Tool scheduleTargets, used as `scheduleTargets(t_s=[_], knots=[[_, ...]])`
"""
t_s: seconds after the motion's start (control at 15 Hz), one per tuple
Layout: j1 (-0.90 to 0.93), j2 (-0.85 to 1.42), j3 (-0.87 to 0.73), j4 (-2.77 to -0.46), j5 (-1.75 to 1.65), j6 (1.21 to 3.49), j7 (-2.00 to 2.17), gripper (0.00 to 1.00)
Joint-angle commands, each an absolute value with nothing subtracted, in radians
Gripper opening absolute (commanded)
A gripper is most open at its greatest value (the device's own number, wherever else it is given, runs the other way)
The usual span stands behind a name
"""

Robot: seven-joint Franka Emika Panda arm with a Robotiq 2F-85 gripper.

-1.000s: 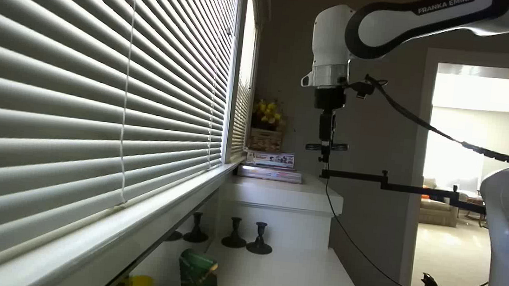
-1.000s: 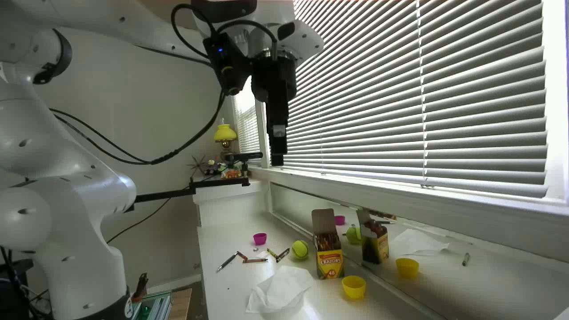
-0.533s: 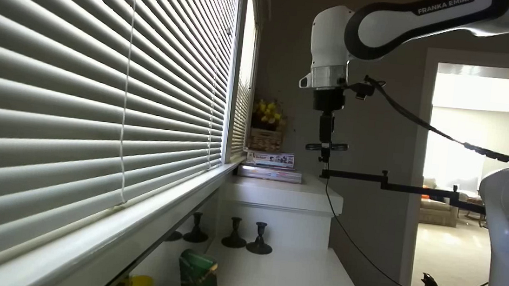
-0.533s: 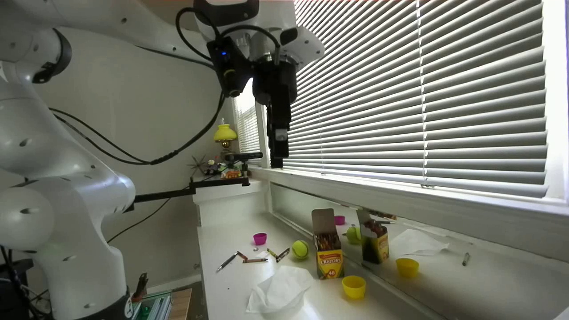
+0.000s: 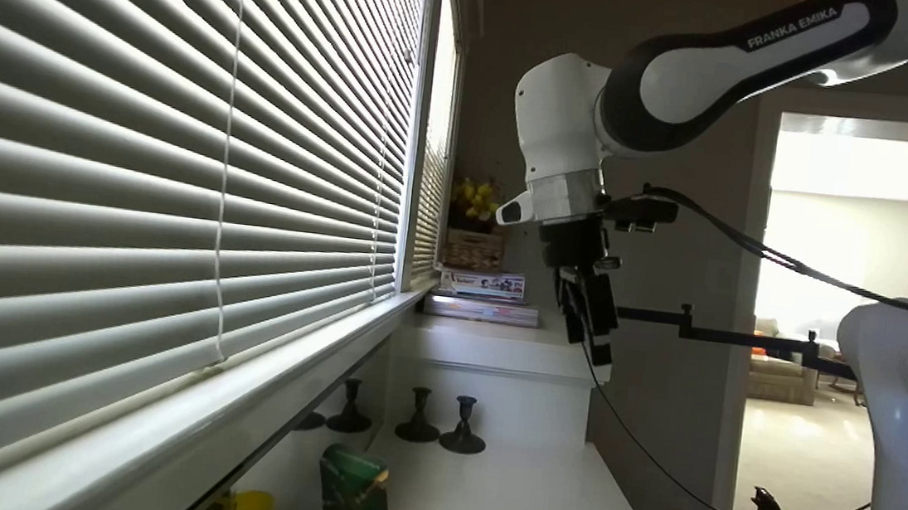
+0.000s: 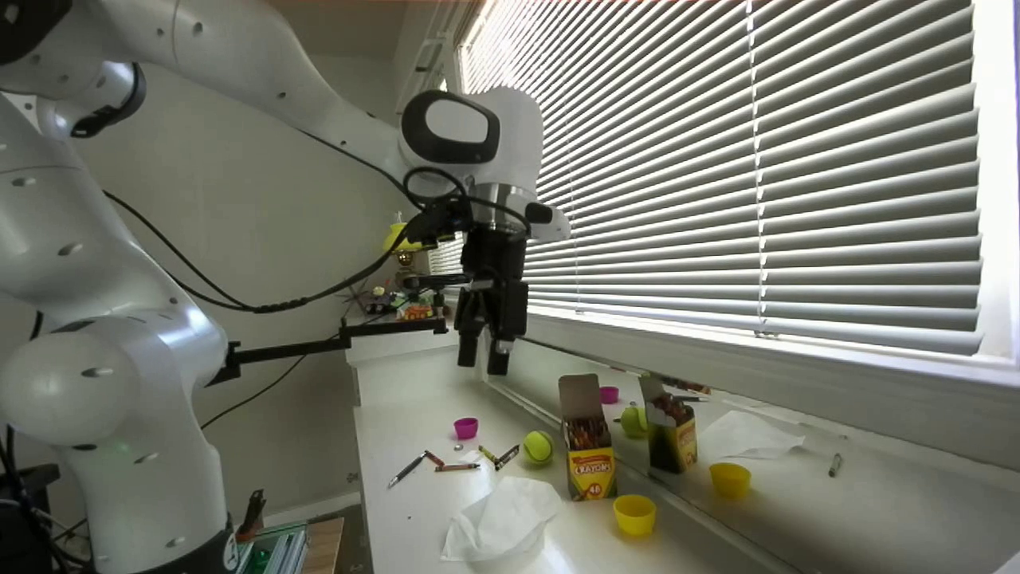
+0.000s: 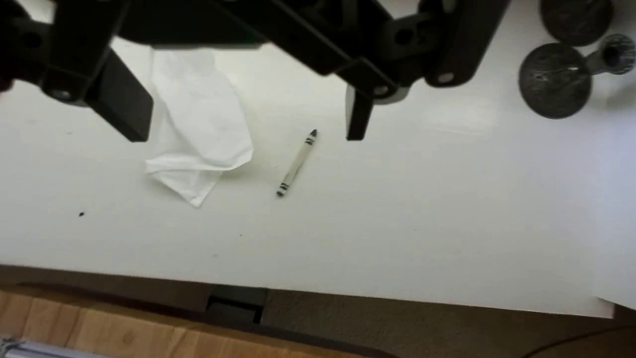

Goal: Turn the white paper over

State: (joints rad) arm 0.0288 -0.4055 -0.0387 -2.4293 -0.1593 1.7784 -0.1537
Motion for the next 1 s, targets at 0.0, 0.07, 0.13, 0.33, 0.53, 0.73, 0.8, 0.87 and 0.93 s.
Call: scheduleTargets(t_s=[0.0, 0.07, 0.13, 0.33, 0.53, 0.73, 0.8, 0.87, 0.93], knots=[[0.075, -0.354, -0.022, -2.461, -0.108, 1.794, -0.238, 1.0], [0.083, -0.333, -0.015, -2.469, -0.11, 1.799, -0.246, 1.0], [0.089, -0.317, -0.011, -2.475, -0.113, 1.804, -0.255, 1.0], [0.09, -0.248, -0.003, -2.482, -0.116, 1.81, -0.26, 1.0], [0.078, -0.165, -0.02, -2.477, -0.114, 1.84, -0.322, 1.0], [0.059, -0.072, -0.033, -2.462, -0.117, 1.862, -0.394, 1.0], [0.053, -0.037, -0.039, -2.451, -0.101, 1.859, -0.442, 1.0], [0.046, -0.007, -0.04, -2.443, -0.095, 1.86, -0.486, 1.0], [0.039, 0.017, -0.04, -2.437, -0.087, 1.867, -0.525, 1.0]])
